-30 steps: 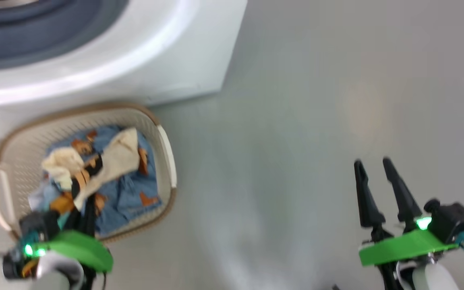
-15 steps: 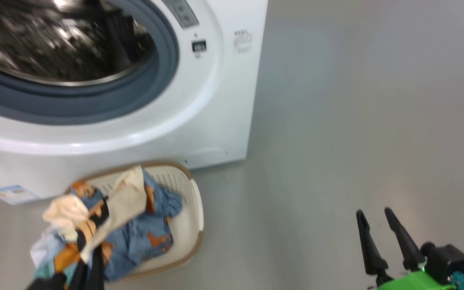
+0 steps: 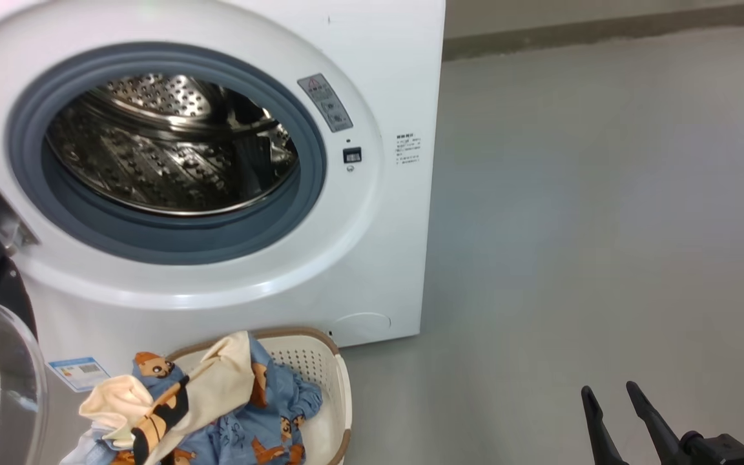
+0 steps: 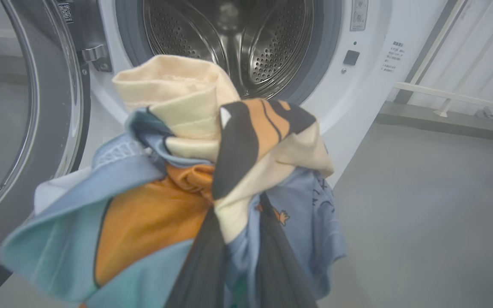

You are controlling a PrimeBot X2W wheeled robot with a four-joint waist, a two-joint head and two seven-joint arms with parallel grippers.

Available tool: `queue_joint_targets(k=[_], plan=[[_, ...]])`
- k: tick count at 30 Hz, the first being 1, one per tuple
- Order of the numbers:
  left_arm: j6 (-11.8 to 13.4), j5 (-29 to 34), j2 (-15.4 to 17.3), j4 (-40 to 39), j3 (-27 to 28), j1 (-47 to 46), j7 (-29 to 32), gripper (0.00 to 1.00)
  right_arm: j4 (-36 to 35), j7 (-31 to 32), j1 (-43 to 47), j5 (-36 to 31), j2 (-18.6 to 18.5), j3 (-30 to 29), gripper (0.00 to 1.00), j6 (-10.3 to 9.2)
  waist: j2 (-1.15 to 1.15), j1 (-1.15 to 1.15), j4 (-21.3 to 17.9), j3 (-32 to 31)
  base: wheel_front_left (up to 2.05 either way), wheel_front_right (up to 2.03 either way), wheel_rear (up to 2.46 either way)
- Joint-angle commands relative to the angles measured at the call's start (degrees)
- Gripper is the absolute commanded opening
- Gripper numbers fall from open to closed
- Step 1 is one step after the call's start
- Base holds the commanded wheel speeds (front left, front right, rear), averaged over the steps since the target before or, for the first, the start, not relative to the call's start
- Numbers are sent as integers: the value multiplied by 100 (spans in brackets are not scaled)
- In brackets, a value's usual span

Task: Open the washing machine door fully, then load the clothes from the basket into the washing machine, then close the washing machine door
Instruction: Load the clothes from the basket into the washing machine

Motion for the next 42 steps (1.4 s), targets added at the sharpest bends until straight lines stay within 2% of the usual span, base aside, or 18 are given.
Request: queue_joint_targets(k=[1, 11, 31, 42], plan=[[47, -17, 17, -207, 188, -70, -61, 0, -135, -28, -58, -61, -92, 135, 100, 52, 0, 1, 55, -167, 0, 0, 0], [-5, 100, 16, -436, 272, 164, -61, 0, -146, -28, -5, -60, -88, 170, 100, 52, 0, 1, 17, -207, 0, 0, 0], [-24, 98, 16, -373, 316, 95, -61, 0, -134, -28, -49, -40, -8, 230, 100, 52, 0, 1, -34, -102, 0, 0, 0], [-67, 123, 16, -148, 429, -374, -61, 0, -148, -28, -141, -24, 54, 302, 100, 52, 0, 1, -335, 170, 0, 0, 0]])
